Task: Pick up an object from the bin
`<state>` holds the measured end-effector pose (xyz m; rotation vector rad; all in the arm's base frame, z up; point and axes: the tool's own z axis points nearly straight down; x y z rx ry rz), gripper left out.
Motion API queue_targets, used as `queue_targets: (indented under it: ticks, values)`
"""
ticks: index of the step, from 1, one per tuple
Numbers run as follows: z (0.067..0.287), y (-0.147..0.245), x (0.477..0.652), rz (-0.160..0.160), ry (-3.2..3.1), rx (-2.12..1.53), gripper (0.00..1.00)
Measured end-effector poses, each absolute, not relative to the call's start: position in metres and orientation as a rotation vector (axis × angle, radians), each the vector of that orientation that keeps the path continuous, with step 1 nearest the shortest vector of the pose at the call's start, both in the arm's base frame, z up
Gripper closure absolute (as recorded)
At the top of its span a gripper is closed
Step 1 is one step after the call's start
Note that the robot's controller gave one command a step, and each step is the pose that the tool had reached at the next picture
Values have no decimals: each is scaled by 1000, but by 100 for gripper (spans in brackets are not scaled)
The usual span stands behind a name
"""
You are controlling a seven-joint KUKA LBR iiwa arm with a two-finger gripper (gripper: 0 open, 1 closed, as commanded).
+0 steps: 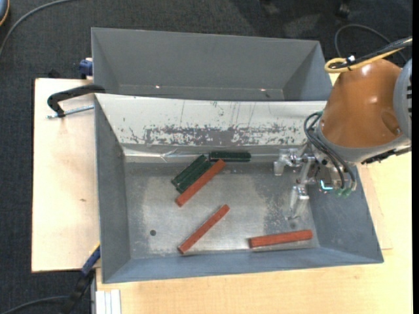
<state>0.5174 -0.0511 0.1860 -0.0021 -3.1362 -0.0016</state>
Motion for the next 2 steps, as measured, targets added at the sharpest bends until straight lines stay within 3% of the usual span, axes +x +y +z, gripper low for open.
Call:
queue_targets:
  ticks: [1, 2]
  values:
    - [68, 17, 512, -5, -3107, 436, 0]
    - [71, 87, 526, -6, -3089, 607, 0]
